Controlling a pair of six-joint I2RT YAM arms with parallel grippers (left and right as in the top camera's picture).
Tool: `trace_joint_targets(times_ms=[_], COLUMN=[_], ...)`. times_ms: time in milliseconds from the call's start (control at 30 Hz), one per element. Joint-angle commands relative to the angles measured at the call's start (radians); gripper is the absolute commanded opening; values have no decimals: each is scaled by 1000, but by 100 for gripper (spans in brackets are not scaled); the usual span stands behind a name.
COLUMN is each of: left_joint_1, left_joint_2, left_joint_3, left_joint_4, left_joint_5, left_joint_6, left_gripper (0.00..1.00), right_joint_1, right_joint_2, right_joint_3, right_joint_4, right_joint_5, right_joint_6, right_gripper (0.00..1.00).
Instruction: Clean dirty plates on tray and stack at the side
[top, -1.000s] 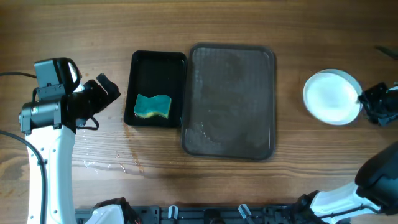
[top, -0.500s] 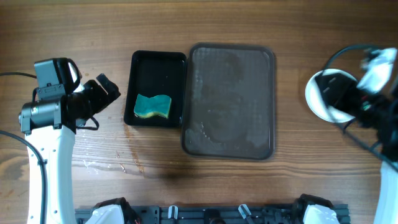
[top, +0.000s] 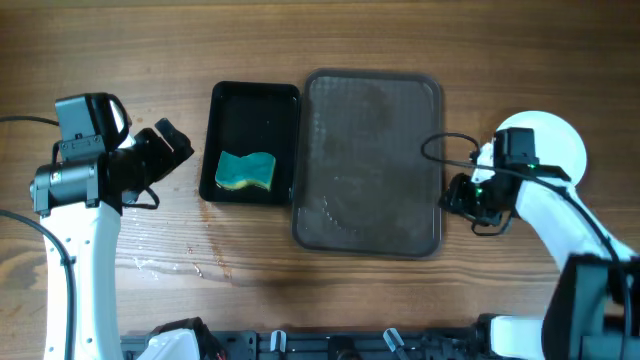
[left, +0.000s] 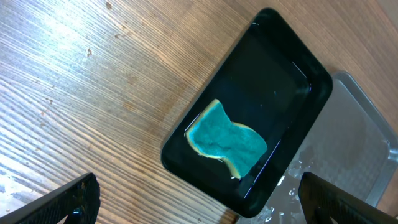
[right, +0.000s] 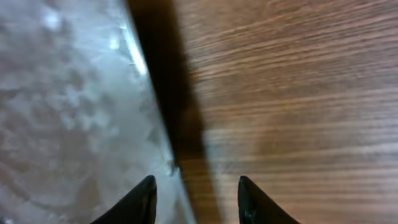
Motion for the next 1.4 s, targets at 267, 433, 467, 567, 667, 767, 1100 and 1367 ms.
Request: trace_joint_targets(times_ms=[267,433,467,567,667,767,1100,1367], left_joint_1=[6,6,6,6,6,6,6,6], left_joint_2=[-8,-8,-8,-8,-8,-8,-8,-8], left_joint_3=[15,15,15,15,15,15,15,15], left_joint_4=[-1,-1,-1,-1,-1,-1,-1,-1], left_joint_5=[8,8,8,8,8,8,8,8], left_joint_6=[-10,-10,-10,-10,-10,-10,-10,-10], left_gripper=[100,100,100,100,100,100,100,100], right_joint_1=[16,16,16,16,19,20,36,79], right_joint_2=[81,80,73,-50,-242,-550,-992,-1315], right_joint_3=[-6,-6,-2,63,124,159,153,-252], right_joint_4=[179,223,208,73,-16,-43,-62,367], right_joint_5=[38,93,91,64,-90,-398,-463,-237], right_joint_6=[-154,-203,-202,-201,-204,-201,-171,-338], right_gripper=[4,17,29,49,54,100,100,100])
